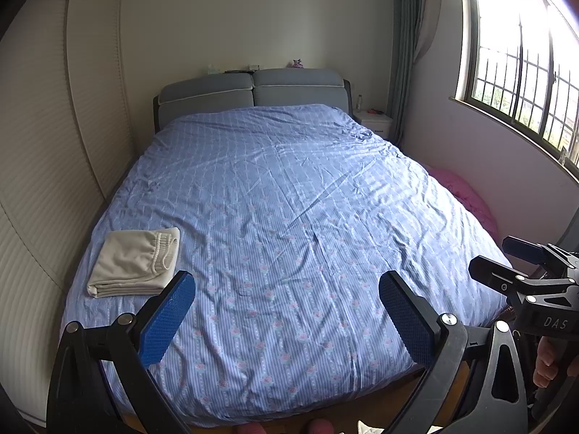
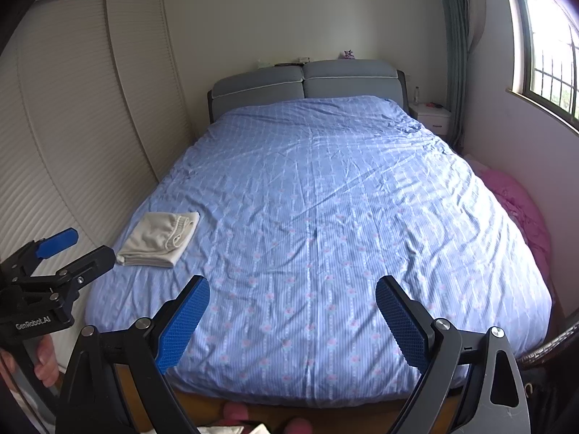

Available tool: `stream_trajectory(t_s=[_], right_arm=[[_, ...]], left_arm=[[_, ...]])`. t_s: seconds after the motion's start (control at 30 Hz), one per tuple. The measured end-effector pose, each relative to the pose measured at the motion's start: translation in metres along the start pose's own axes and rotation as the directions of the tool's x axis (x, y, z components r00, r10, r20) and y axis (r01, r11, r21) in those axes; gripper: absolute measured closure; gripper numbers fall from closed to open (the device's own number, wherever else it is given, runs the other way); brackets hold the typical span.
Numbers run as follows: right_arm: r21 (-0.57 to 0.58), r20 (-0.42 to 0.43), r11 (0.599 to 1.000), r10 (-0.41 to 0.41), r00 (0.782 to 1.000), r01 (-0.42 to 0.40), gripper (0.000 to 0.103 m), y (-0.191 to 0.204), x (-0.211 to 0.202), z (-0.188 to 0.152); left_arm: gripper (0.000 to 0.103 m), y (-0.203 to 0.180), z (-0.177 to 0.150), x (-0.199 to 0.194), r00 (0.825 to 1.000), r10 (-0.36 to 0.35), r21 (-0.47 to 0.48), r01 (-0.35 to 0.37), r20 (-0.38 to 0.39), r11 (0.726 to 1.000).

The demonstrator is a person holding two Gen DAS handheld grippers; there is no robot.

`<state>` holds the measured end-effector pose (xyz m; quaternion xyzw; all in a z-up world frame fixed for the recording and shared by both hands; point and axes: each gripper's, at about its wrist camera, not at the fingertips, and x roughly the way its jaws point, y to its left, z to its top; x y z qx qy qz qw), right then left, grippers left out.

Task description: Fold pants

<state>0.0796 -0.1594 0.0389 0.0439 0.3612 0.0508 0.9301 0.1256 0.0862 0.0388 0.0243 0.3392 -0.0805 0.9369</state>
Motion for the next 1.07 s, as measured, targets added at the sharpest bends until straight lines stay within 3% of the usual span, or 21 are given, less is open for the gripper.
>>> stream_trajectory(t_s=[1.07], right_arm=[[0.003, -0.005, 1.000, -0.013, 1.000, 0.013, 0.009, -0.007, 0.000, -0.011]], left_arm=[[0.000, -0.006, 0.005, 0.000, 1.000, 0.002, 0.021, -0.002, 0.013, 1.000]])
